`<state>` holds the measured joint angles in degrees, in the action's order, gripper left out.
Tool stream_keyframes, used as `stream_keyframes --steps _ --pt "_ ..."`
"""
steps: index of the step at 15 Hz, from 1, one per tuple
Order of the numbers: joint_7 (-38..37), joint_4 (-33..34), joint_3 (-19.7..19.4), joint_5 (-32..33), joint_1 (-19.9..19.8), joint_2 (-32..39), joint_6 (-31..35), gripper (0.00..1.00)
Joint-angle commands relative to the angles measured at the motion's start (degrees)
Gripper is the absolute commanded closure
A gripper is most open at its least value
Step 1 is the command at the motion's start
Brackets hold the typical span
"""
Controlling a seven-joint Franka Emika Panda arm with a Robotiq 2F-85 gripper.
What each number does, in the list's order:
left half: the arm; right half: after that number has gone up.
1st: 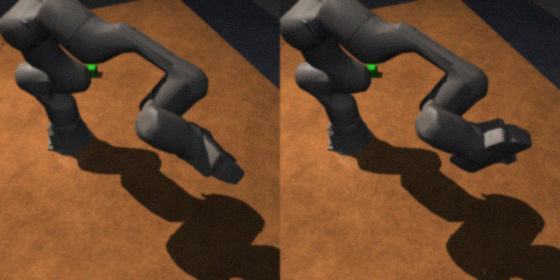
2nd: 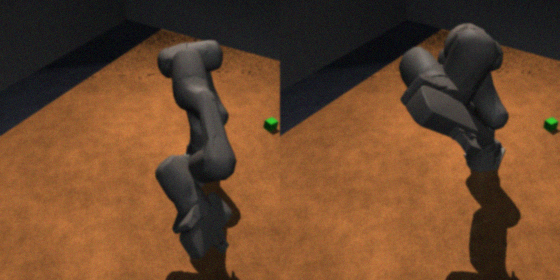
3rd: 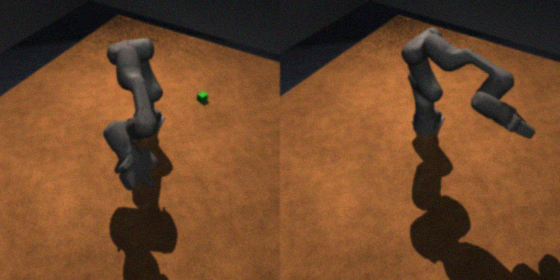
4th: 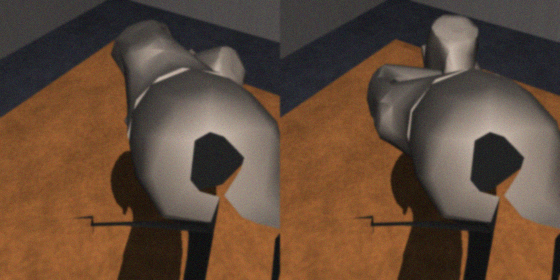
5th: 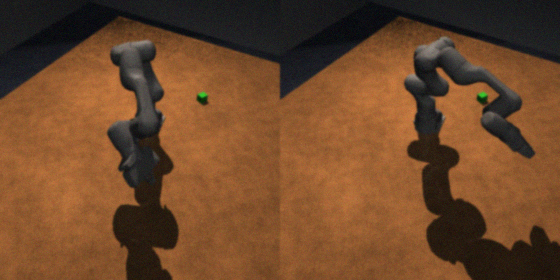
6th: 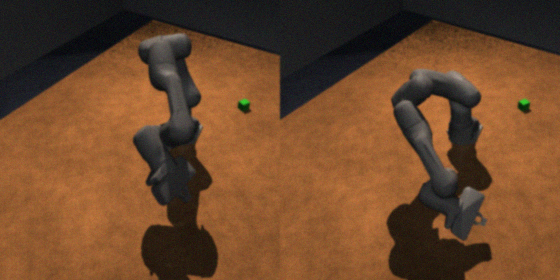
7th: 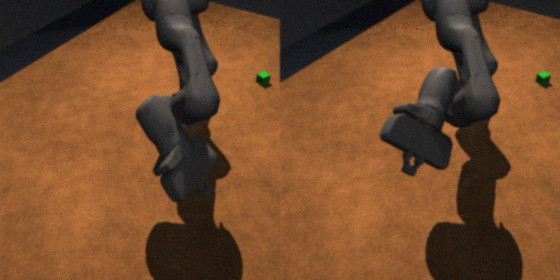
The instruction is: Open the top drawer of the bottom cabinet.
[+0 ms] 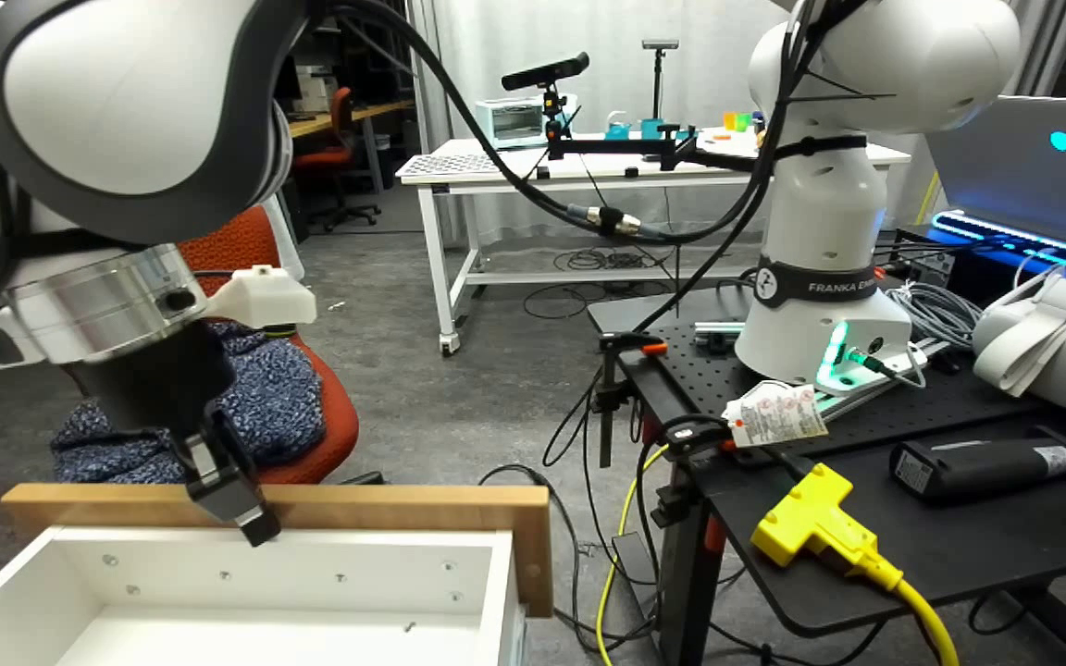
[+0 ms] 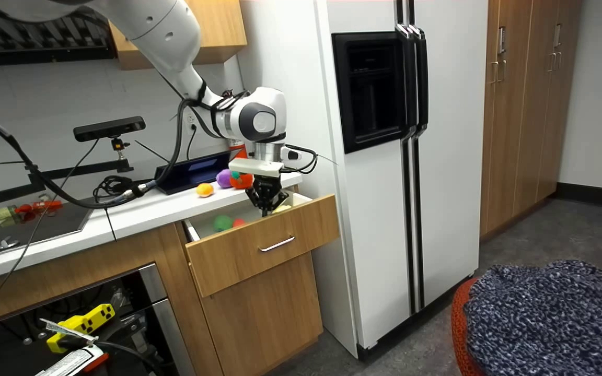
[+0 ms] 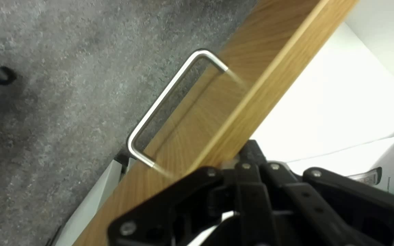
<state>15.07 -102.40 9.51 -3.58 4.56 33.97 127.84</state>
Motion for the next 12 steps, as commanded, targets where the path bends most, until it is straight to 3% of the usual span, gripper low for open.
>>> stream_keyframes --steps 1,12 --pt "-4.8 -8.4 -2.0 2.4 1.1 -7.2 -3.5 1.00" --pt "-19.6 -23.1 -4.8 10.0 2.2 -21.0 -17.9 1.00"
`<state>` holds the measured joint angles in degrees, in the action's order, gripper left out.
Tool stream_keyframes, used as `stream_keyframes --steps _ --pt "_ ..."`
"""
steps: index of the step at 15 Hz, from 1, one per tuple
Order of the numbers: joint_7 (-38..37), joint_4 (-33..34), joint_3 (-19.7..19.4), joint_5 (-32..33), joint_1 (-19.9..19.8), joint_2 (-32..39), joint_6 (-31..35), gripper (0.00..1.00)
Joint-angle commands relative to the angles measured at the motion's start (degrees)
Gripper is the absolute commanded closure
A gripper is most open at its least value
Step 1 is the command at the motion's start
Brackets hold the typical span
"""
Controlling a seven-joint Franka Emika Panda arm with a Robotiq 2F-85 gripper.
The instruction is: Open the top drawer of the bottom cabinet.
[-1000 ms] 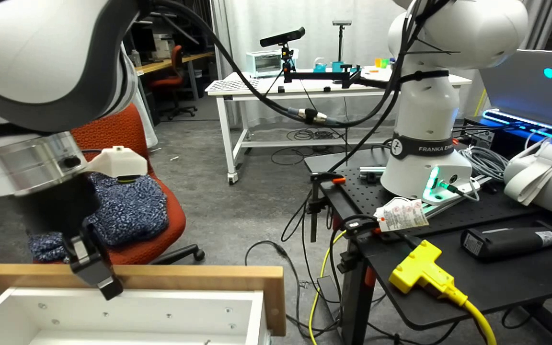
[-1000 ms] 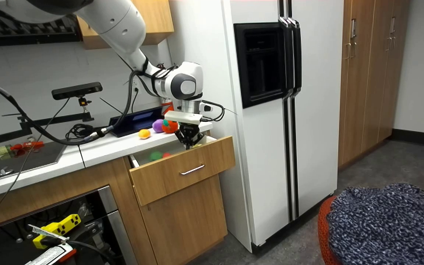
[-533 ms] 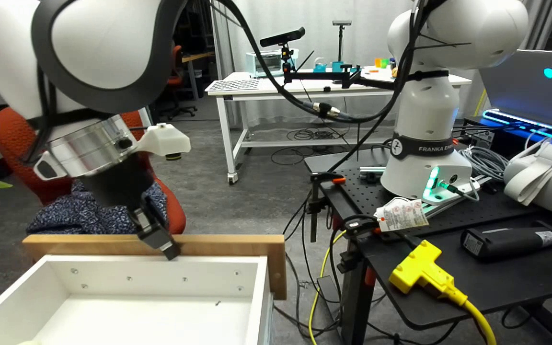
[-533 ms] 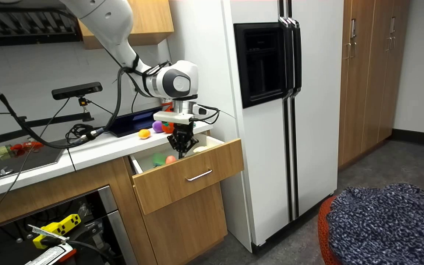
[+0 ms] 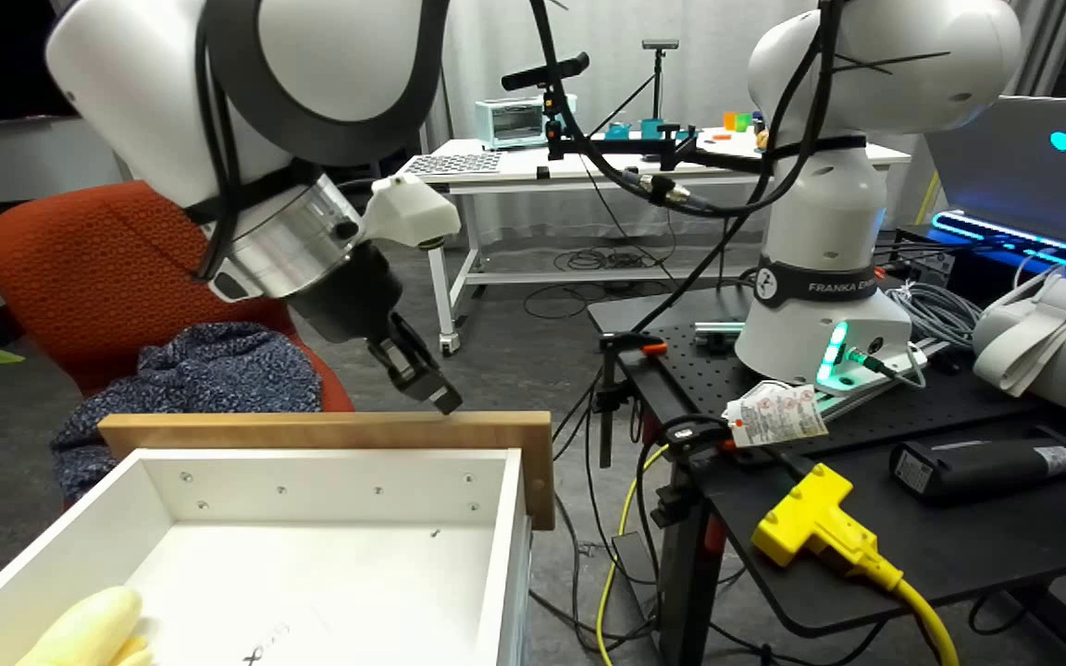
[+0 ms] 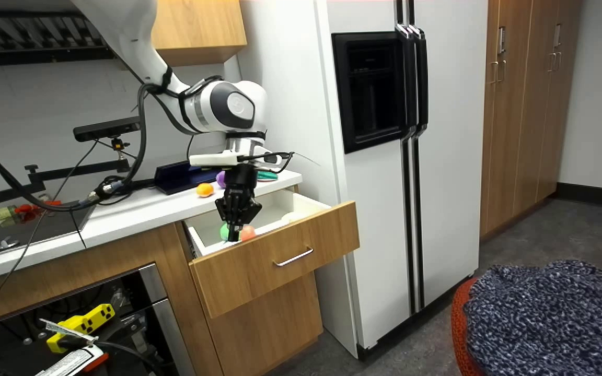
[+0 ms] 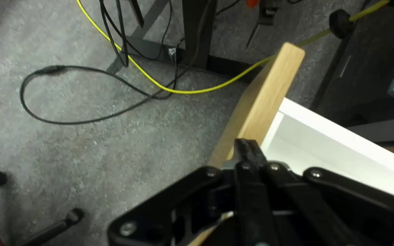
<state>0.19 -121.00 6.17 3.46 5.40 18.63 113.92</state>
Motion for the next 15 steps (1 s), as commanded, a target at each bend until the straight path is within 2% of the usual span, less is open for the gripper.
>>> stream_keyframes --steps 1,5,11,15 --pt "-6.2 -5.1 -1.4 4.0 1.5 -6.8 -5.4 1.00" --pt "-9.2 -5.5 0.1 6.3 2.7 -10.0 -8.2 1.00" --pt "-12.4 -3.2 4.0 9.3 7.2 -12.3 -7.7 1.00" --pt "-15.8 -2.8 5.4 16.7 9.3 -13.7 -6.6 1.00"
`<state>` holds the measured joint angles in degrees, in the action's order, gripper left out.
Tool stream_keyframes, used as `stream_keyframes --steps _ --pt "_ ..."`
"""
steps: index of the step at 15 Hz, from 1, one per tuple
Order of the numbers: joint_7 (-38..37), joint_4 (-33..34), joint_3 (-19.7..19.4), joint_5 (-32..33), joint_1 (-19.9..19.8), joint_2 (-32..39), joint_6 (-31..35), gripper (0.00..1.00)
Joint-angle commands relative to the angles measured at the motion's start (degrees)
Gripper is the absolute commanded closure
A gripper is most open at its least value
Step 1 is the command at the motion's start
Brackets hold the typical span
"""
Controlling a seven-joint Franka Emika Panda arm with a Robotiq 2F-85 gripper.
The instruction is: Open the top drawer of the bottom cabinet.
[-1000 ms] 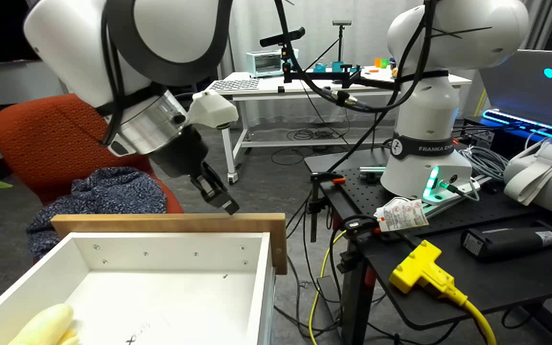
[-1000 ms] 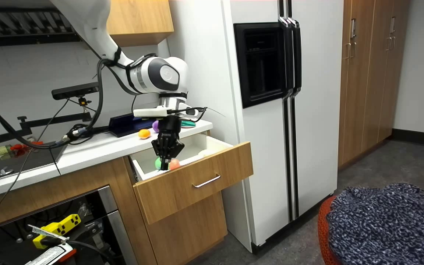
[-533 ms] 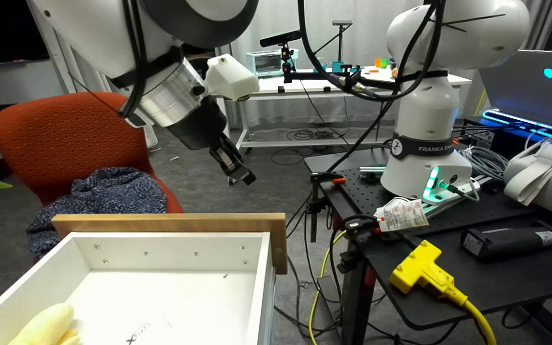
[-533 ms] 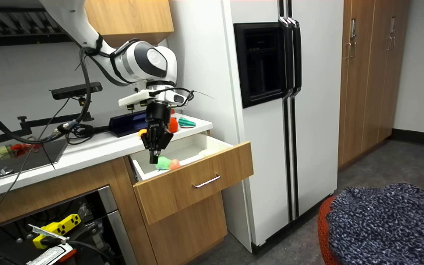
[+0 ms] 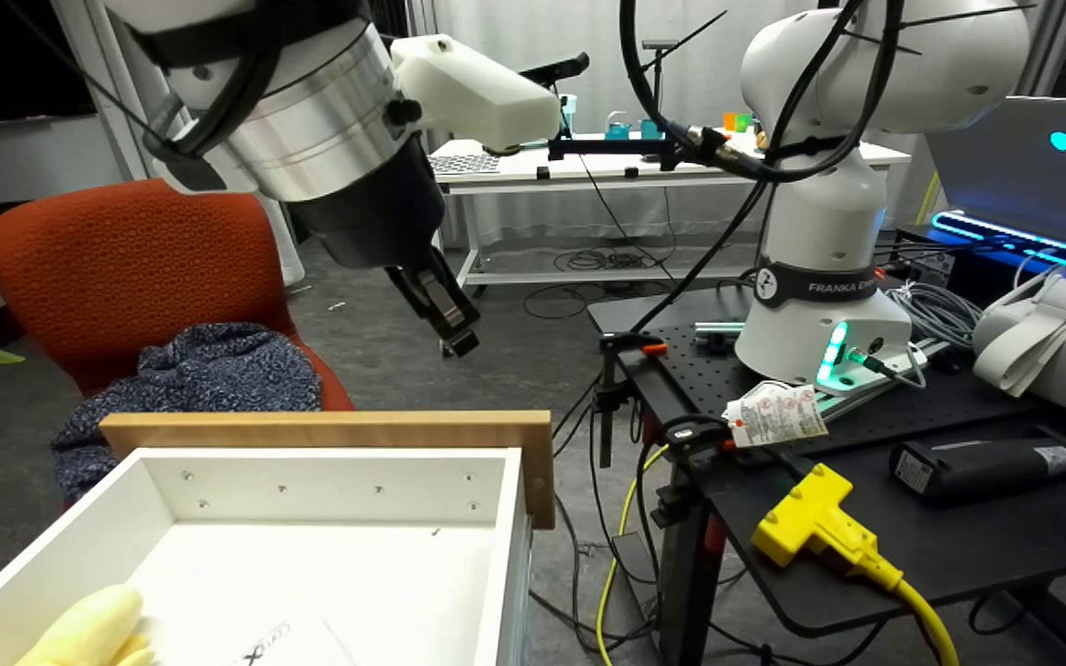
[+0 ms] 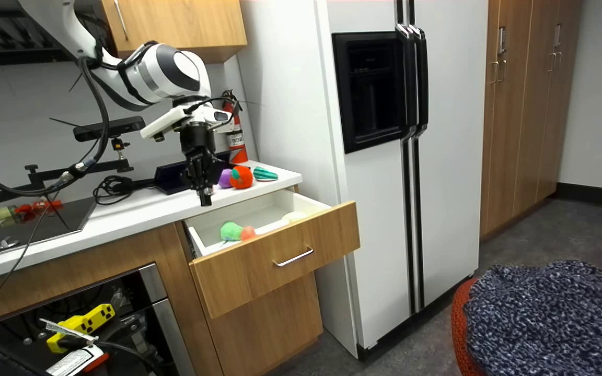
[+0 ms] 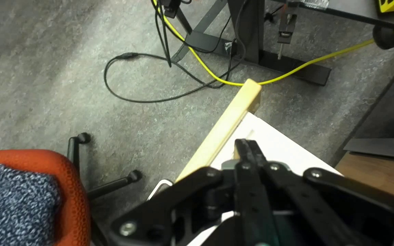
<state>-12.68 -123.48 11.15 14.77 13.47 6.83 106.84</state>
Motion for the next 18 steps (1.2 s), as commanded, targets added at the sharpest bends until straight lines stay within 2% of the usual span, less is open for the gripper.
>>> stream_keyframes --steps 1,2,4,9,15,18 --pt "-3.7 -0.5 0.6 6.7 1.3 -2.1 1.9 1.00" --pt "-4.7 -0.6 0.7 8.5 1.5 -2.3 2.7 1.00" --pt "-1.9 -0.1 -0.8 12.2 -0.3 -4.5 4.2 1.00" --pt "1.1 1.3 -2.6 16.0 -2.6 -5.7 16.5 1.00" --pt "10.0 1.1 -3.2 10.7 -4.3 -4.0 35.1 1.00" --pt "15.8 0.6 -3.0 5.2 -4.6 -3.3 40.8 1.00"
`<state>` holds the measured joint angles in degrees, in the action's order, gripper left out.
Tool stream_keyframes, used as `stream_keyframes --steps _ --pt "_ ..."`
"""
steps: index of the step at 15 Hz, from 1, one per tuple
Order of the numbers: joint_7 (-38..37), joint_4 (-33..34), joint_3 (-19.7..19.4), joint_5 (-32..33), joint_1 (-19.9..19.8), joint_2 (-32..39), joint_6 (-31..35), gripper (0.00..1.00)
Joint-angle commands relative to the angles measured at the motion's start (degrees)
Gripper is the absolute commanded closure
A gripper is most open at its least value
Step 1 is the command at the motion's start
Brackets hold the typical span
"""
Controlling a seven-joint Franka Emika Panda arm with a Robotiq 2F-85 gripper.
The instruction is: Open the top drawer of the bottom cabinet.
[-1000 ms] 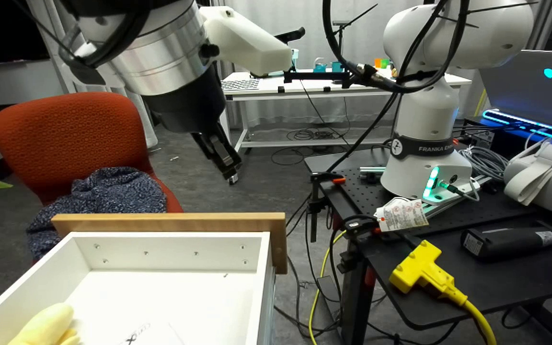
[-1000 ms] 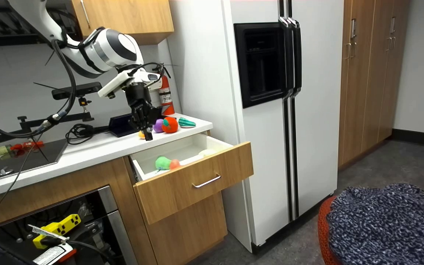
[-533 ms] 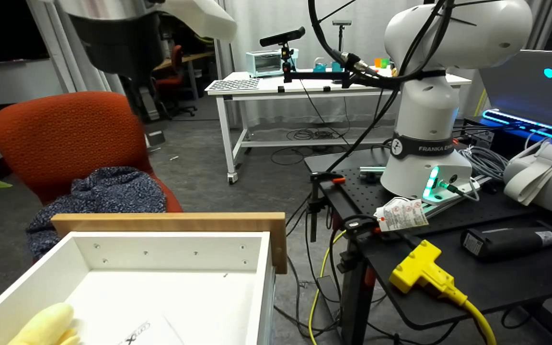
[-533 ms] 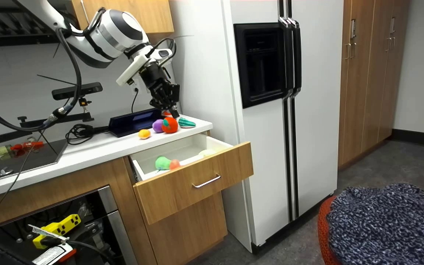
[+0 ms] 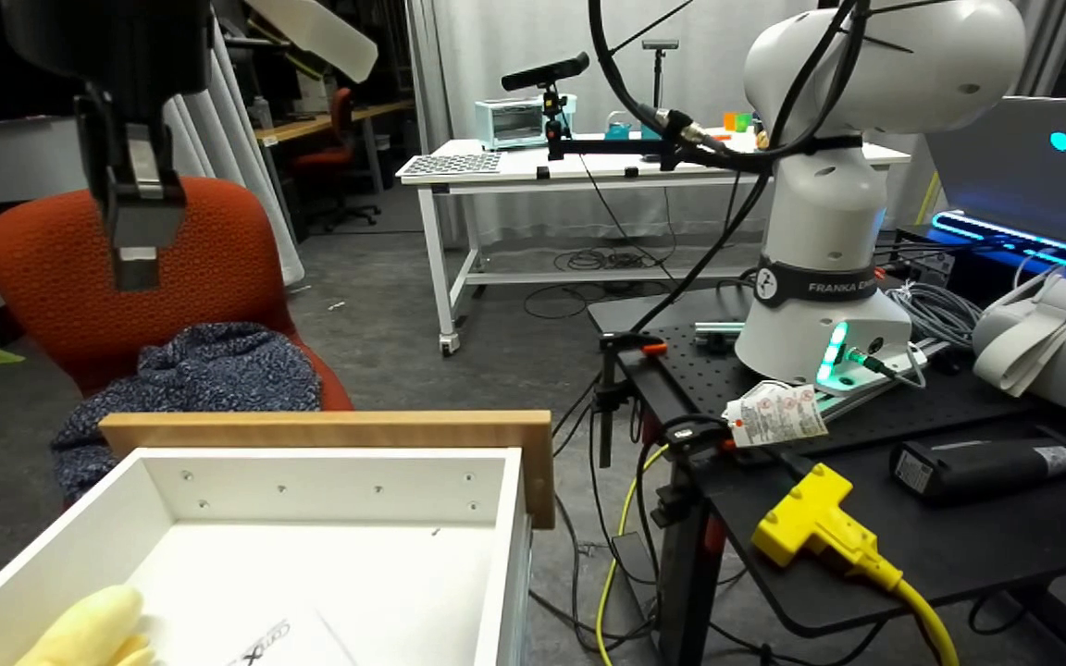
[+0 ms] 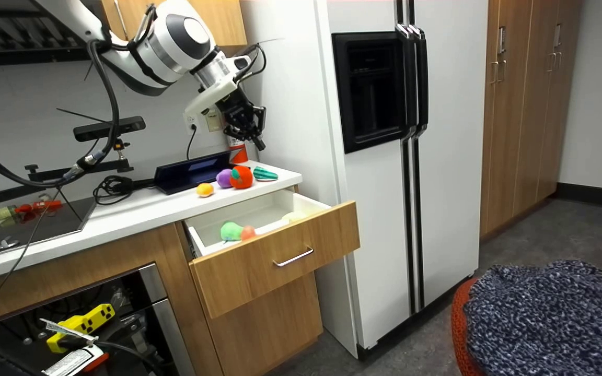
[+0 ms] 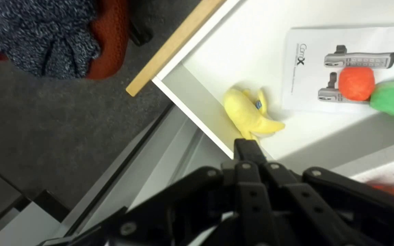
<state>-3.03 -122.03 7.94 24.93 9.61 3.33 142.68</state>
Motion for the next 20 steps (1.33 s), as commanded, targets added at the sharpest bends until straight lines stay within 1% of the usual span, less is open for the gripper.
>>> stream_keyframes --steps 1,4,5,6,8,10,13,14,16,20 --pt "7.1 0.7 0.2 -5.8 -0.7 2.7 5.9 1.00" --pt "10.9 0.9 0.5 -9.9 -0.8 4.7 8.9 1.00" --pt "12.2 0.9 0.8 -11.4 -0.8 5.4 9.9 0.74" --pt "13.1 1.0 0.9 -12.5 -0.9 6.0 10.5 0.73" --pt "15.4 0.8 1.4 -15.0 -1.1 6.8 11.7 0.59" --pt "17.1 0.4 1.9 -16.8 -1.2 7.0 12.5 0.43" --pt "17.4 -0.3 2.5 -17.9 -0.7 6.0 12.2 0.21" --pt "18.2 -0.6 2.7 -18.4 -1.0 6.0 12.7 0.13" --pt "18.9 -0.9 2.8 -18.8 -1.2 5.8 13.0 0.01" --pt "19.8 -0.9 2.7 -18.8 -1.2 5.8 12.9 0.00"
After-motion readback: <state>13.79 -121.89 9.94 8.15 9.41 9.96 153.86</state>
